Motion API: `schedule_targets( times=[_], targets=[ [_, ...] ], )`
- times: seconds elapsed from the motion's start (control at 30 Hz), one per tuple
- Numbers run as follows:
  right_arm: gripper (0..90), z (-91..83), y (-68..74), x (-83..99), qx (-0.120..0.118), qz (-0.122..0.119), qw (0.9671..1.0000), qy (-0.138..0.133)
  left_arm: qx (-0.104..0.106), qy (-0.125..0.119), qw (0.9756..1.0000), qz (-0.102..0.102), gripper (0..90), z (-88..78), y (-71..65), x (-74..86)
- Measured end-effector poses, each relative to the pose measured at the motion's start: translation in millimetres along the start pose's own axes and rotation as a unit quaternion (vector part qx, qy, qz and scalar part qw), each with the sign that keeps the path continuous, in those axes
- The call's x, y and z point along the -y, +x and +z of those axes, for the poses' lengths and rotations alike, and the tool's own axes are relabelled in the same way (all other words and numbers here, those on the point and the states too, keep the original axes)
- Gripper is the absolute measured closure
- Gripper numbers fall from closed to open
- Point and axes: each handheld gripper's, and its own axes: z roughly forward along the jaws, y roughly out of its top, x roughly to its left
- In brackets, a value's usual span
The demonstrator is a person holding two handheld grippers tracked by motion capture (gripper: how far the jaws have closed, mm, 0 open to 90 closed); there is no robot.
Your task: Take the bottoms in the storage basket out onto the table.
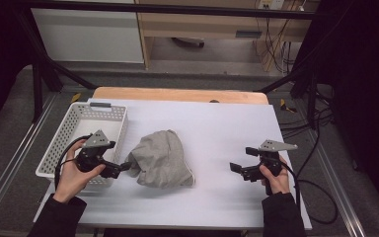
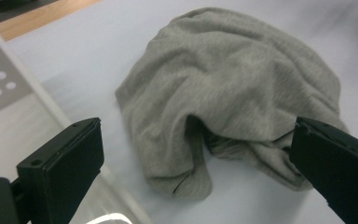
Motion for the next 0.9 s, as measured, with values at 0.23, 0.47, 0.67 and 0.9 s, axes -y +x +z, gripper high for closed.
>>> schedule_targets(
  times=[0.23,0.47,0.67,0.9],
  targets=[
    [3.5,1.0,-0.1,0.5,0.0,0.0,1.0,0.002,-0.01,-0.001,0.9998,-0.017,2.7,-3.4,11.1,12.4],
    [3.5,1.2,-0.5,1.0,0.0,0.002,1.0,0.003,-0.008,-0.002,0.9997,-0.022,2.7,-7.2,16.3,19.4],
    [3.5,1.7,-0.5,1.1,0.0,0.002,1.0,0.004,-0.012,-0.001,0.9996,-0.024,2.7,-9.8,20.7,24.2],
    [3.5,2.4,-0.5,1.5,0.0,0.003,1.0,0.005,-0.012,-0.004,0.9996,-0.027,2.7,-12.1,22.8,25.4]
  ],
)
